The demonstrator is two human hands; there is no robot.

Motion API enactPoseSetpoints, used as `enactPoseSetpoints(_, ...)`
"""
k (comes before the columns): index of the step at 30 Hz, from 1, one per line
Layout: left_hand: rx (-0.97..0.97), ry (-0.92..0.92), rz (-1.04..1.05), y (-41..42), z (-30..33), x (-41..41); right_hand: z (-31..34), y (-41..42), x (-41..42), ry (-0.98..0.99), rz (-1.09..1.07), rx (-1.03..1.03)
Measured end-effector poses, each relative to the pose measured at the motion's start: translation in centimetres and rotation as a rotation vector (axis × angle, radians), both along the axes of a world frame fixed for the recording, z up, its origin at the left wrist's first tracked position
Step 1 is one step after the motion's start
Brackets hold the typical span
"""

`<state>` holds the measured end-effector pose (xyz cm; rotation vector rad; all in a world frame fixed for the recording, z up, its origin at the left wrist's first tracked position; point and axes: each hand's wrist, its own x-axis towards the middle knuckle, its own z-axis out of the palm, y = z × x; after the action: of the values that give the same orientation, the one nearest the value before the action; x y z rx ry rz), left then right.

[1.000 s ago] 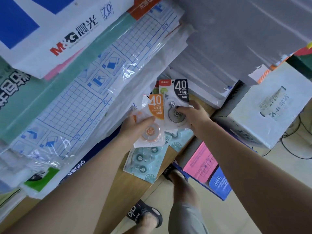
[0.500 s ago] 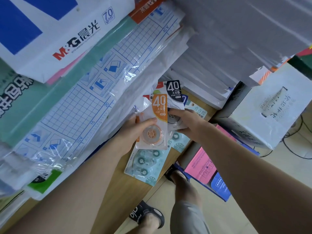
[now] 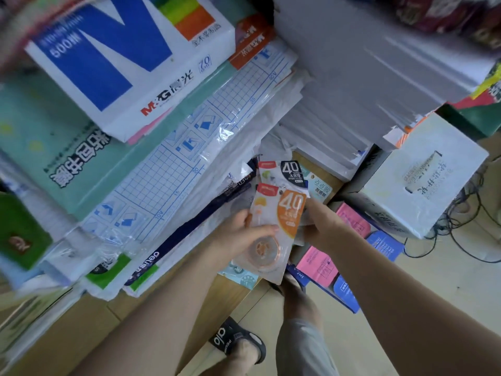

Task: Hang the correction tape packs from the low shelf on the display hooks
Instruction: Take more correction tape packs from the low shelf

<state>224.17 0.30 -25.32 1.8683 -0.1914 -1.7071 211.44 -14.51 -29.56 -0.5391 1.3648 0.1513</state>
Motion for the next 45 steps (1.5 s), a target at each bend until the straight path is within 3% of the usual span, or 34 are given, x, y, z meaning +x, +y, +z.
enactPoseSetpoints(8, 0.058, 0.037, -0.121, 1.6, 2.6, -2.6, 3.4, 3.0, -4.6, -0.062, -0.145, 0.084)
enactPoseSetpoints(17, 0.149, -0.268, 0.054, 3.2, -1.4, 2.4, -0.7, 3.1, -0.6, -0.041, -0.245, -0.061)
enactPoseSetpoints(26, 0.140, -0.242, 0.155, 3.0, -3.7, 2.8, -3.7, 3.7, 2.4, -0.063, -0.301, -0.081)
enactPoseSetpoints(32, 0.023, -0.215, 0.239, 2.6, -3.7, 3.0, -5.0, 2.8, 4.0, -0.039, -0.278, -0.026)
enactPoseSetpoints(45, 0.011, -0.098, 0.294, 3.2, -2.6, 3.1, -4.6, 2.7, 7.1, 0.035, -0.039, -0.003)
